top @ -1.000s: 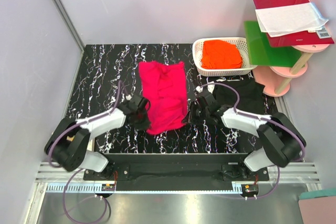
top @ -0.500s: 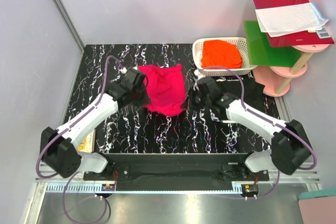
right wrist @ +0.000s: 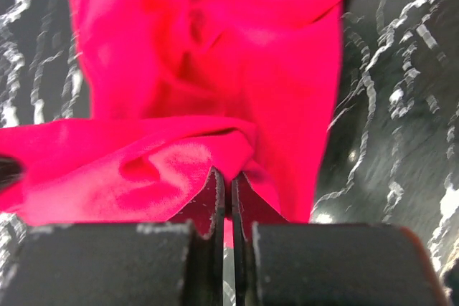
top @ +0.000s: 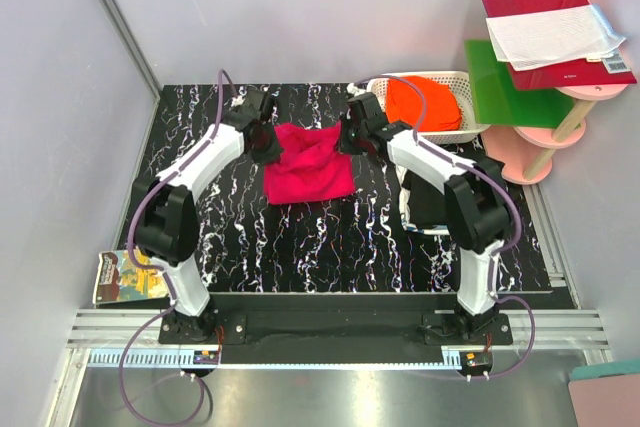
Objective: Fold and stack the t-shirts
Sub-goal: Fold the long partially folded tshirt into a neat square
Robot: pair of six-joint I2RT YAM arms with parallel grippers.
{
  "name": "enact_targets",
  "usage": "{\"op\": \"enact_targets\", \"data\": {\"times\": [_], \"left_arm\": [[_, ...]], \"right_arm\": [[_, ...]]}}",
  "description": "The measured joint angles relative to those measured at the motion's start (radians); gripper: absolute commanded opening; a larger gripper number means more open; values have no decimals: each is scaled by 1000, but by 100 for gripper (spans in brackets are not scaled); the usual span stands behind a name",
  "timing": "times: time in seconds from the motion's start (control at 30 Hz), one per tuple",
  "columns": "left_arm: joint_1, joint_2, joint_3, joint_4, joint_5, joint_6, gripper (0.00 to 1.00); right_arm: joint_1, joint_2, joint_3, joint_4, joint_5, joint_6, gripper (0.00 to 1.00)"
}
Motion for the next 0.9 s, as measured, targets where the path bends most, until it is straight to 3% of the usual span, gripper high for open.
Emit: {"op": "enact_targets", "data": {"times": [0.23, 0.4, 0.43, 0.47, 0.5, 0.57, 0.63, 0.73, 0.83, 0.9], "left_arm": [[61, 121, 207, -4, 61, 34, 0], [105, 223, 339, -2, 106, 40, 4], [114, 252, 363, 1, 115, 40, 7], [124, 286, 389, 1, 127, 39, 32], [133, 323, 417, 2, 141, 38, 54], [145, 402, 468, 6, 171, 39, 79], [156, 467, 503, 12, 193, 36, 86], [164, 510, 488, 16, 202, 24, 99], [160, 449, 350, 81, 198, 18, 99], [154, 347, 196, 118, 183, 11, 99]], "right_arm": [[-50, 127, 138, -19, 3, -31, 4], [-63, 234, 309, -28, 3, -47, 13], [-66, 264, 354, -27, 2, -48, 16], [-69, 296, 396, -25, 3, -49, 21], [-74, 335, 451, -31, 4, -50, 52], [-84, 413, 548, -32, 6, -47, 76], [-93, 477, 626, -50, 19, -51, 99], [-106, 560, 711, -60, 36, -65, 100], [-112, 558, 676, -50, 36, -80, 100], [-110, 500, 556, 24, 34, -85, 100]]}}
